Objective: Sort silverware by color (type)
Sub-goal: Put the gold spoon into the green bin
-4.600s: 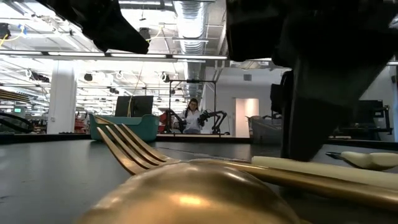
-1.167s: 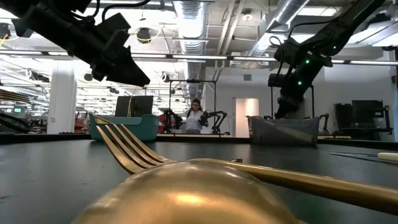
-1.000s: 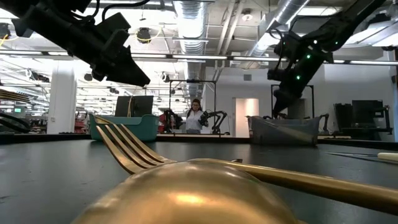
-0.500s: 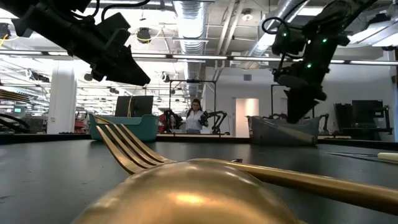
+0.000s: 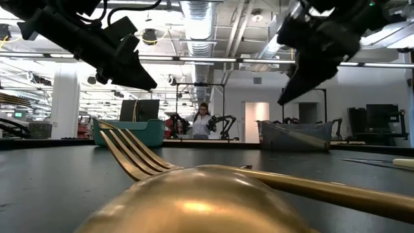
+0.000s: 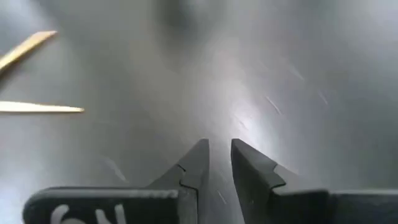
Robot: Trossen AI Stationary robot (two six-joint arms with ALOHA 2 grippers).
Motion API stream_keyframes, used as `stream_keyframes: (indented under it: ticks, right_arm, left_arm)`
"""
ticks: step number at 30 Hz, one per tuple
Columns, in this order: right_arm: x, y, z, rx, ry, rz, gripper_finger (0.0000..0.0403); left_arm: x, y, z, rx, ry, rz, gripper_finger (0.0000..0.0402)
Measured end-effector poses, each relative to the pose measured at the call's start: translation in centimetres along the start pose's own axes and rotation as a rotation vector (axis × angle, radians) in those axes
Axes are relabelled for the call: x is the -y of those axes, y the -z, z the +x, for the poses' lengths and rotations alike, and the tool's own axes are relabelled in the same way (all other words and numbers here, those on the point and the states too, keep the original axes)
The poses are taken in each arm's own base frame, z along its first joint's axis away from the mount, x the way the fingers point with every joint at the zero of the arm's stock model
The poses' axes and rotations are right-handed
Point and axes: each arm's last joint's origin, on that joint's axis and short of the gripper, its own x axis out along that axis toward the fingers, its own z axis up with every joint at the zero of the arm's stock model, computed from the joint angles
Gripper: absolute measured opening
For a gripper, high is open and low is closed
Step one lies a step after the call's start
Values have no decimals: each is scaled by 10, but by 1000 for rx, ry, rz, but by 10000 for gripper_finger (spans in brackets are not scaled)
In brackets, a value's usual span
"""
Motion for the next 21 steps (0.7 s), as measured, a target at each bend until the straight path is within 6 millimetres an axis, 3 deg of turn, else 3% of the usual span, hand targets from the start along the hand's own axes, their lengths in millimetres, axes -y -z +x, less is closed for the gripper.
stream_keyframes:
  ticks: [8, 21]
  right_arm:
    - [-52, -3, 25, 197, -257, -490, 93]
    - [-97, -24, 95, 150, -618, -744, 93]
  left_arm:
    - [1, 0, 0, -6, 20, -11, 141]
    - [2, 1, 0, -33, 68, -52, 141]
